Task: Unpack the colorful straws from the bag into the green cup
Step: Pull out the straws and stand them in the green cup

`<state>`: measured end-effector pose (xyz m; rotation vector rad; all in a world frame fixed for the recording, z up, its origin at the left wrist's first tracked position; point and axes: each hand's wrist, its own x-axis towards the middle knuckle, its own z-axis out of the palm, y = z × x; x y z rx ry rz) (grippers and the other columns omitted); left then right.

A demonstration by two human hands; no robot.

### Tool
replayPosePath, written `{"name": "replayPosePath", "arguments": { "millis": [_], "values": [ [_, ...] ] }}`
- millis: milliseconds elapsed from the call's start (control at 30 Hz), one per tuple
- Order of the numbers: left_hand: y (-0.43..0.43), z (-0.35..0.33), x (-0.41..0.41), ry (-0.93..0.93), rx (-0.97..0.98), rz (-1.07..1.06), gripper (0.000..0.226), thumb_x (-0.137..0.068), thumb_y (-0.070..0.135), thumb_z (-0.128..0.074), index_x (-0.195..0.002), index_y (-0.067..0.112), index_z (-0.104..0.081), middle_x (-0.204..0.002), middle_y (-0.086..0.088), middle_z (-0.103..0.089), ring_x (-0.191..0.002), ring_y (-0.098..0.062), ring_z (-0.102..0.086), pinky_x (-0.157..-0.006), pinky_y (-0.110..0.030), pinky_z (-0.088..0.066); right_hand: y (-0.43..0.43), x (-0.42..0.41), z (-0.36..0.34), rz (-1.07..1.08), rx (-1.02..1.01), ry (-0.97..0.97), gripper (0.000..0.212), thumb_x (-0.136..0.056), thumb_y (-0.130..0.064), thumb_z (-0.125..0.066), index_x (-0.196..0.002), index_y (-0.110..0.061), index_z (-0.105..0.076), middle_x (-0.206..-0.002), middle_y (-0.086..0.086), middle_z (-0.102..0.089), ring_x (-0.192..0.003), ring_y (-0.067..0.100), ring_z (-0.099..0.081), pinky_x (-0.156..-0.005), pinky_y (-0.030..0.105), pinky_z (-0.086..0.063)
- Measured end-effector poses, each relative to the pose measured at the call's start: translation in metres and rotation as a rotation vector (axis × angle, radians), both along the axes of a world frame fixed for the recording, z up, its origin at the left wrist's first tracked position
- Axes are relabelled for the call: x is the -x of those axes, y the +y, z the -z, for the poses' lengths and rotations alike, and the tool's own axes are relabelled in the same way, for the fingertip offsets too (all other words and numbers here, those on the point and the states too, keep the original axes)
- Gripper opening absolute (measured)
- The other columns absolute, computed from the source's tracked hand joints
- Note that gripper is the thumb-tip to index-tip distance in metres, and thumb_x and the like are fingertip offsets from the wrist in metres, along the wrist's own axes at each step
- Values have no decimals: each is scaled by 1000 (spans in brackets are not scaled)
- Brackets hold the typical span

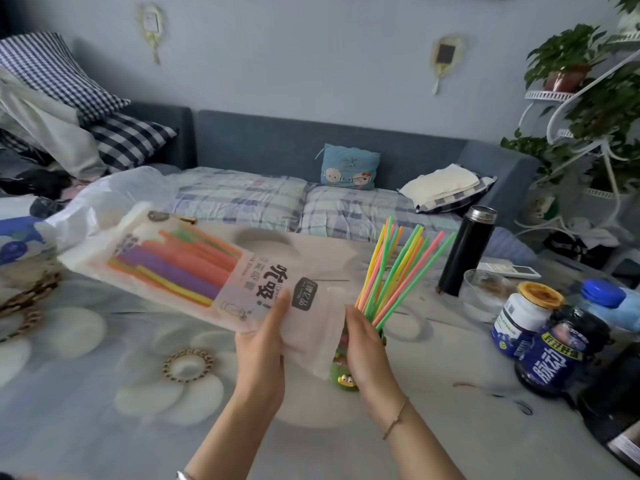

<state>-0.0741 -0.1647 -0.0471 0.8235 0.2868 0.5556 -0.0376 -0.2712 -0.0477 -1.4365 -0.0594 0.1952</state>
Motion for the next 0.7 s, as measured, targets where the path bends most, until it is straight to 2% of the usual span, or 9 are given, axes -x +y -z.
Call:
{"name": "replayPosePath", "arguments": {
  "millis": [100, 200, 267, 300, 433, 533, 600, 667, 700],
  "values": [
    [2, -2, -3, 7, 129, -16, 34, -87, 12, -64, -121, 11, -63, -120, -7, -72, -112, -21, -67, -95, -35, -52, 1, 3, 1, 88, 125, -242, 18, -97, -23, -46, -81, -16, -52, -72, 2, -62, -56, 3, -60, -47, 18, -45],
    [2, -3, -5, 44, 203, 1, 42, -88, 14, -63, -129, 7, -58, -125, -12, -68, -114, -23, -64, -98, -38, -50, -1, 1, 1, 44, 61, -353, 14, -94, -15, -52, -80, -12, -53, -68, 2, -65, -54, 5, -60, -48, 16, -44],
    [5, -1, -6, 69, 247, 45, 45, -90, 17, -62, -133, 6, -55, -130, -13, -65, -120, -26, -61, -106, -43, -45, -5, -2, -3, 24, 55, -370, 12, -93, -13, -53, -83, -9, -54, -68, 1, -67, -60, 19, -64, -49, 26, -52],
    [8, 0, -7, 77, 275, 61, 46, -91, 19, -60, -135, 6, -54, -132, -13, -63, -123, -27, -59, -109, -44, -42, -9, -3, -4, 29, 83, -386, 11, -94, -14, -53, -83, -9, -53, -66, -1, -65, -57, 25, -60, -48, 32, -51],
    [26, 0, -11, 112, 427, 72, 48, -92, 26, -58, -135, 6, -54, -133, -11, -61, -127, -27, -55, -112, -47, -38, -30, -12, -17, 90, 127, -478, 13, -93, -18, -53, -81, -15, -51, -48, -9, -45, -45, 11, -37, -45, 22, -33],
    [32, -1, -11, 120, 467, 47, 41, -92, 26, -60, -129, 11, -57, -119, -8, -66, -116, -23, -61, -108, -43, -43, -40, -14, -26, 131, -8, -407, 19, -87, -33, -58, -85, -15, -52, -48, -9, -42, -41, 7, -34, -40, 18, -30],
    [28, -2, -12, 108, 471, 56, 44, -92, 25, -59, -133, 9, -56, -124, -9, -65, -121, -24, -59, -110, -43, -41, -35, -10, -26, 88, -114, -250, 43, -73, -49, -63, -96, -13, -56, -56, -5, -47, -42, 8, -37, -38, 18, -31],
    [17, -2, -12, 96, 464, 77, 46, -93, 23, -58, -135, 7, -54, -123, -10, -65, -117, -24, -61, -109, -41, -42, -22, -4, -22, -26, -157, -152, 57, -66, -49, -67, -108, -11, -58, -64, 0, -52, -44, 10, -41, -38, 20, -33],
    [10, -2, -12, 89, 453, 93, 47, -93, 22, -57, -137, 6, -52, -122, -10, -66, -113, -23, -62, -107, -40, -43, -15, 0, -19, -70, -143, -147, 57, -66, -47, -69, -109, -12, -58, -66, 2, -55, -45, 11, -43, -39, 22, -33]
  ]
}}
